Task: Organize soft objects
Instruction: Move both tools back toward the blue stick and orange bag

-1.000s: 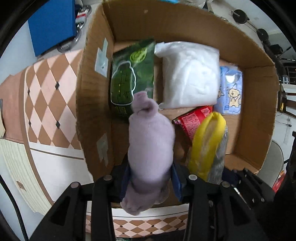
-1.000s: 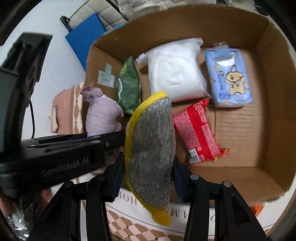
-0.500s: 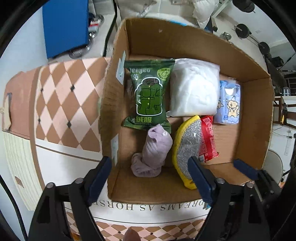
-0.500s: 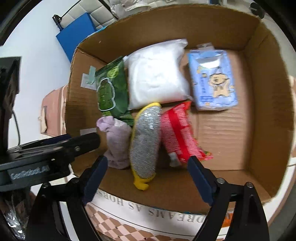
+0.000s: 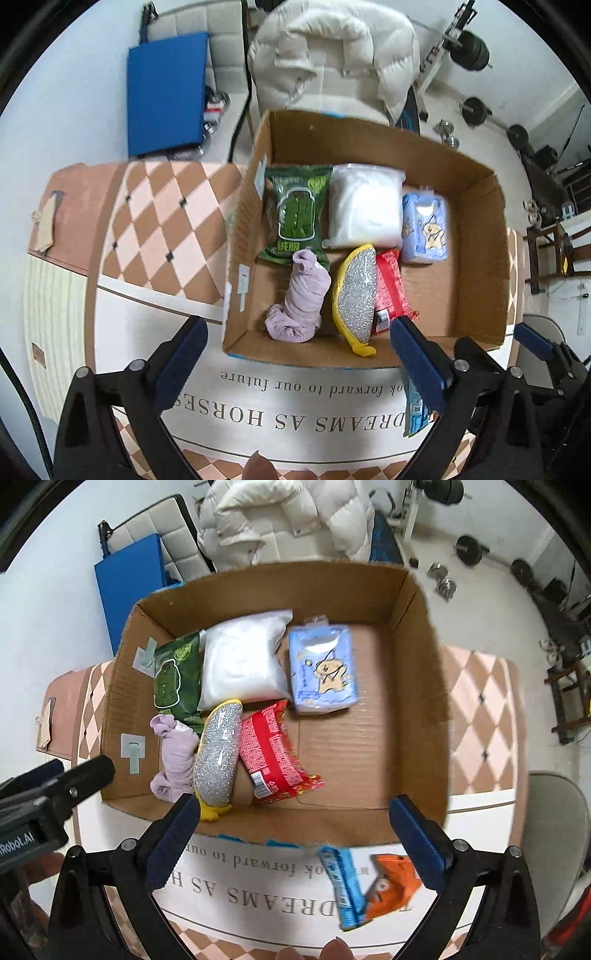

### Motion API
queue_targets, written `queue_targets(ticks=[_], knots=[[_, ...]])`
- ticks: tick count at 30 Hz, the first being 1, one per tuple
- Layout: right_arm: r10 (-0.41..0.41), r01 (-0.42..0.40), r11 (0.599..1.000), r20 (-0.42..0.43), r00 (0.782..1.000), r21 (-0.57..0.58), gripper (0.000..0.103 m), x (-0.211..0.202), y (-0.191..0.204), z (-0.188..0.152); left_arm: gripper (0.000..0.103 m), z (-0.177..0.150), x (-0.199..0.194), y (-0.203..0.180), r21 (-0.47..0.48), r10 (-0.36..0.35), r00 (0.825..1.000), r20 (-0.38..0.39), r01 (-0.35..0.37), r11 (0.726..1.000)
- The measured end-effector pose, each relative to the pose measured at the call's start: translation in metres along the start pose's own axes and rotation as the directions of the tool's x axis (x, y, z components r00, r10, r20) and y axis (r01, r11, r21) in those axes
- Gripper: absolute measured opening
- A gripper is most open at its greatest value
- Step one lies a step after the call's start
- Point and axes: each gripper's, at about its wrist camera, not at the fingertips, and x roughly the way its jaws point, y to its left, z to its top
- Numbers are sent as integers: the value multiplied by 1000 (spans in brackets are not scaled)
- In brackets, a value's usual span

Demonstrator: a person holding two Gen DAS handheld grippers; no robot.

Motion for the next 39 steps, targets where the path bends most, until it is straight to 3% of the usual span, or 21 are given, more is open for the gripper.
queue_targets(ticks=[9, 16, 21, 26, 30, 34, 39], knots=[[-59, 61, 998, 140, 988, -14, 103, -65, -7, -27, 101, -33, -57, -7, 26, 59, 985, 160, -65, 998], [-28, 30, 999, 194, 981, -12, 103, -102, -12, -51, 101, -55, -94, -15, 46, 76, 964, 254, -90, 995], [-3, 10, 1000, 232, 973, -28, 103, -126, -9, -63, 102, -61, -108, -18, 37, 68, 958, 279, -81, 996], [18, -11, 999, 247, 969, -31, 103, -139, -15, -69, 102, -71, -109, -22, -8, 11, 970, 244, -9, 1000], [15, -18, 1000, 241, 970, 11, 103, -136, -43, -82, 101, -89, -83, -51, 24, 6, 983, 186, -11, 1000], [-43, 30, 996, 158, 987, 84, 103, -106, -90, -101, 101, -108, -26, -90, 82, -35, 998, 45, 31, 996], [-70, 69, 983, -2, 998, 171, 103, -47, -146, -135, 97, -130, 49, -132, 141, -17, 994, -111, 32, 990]])
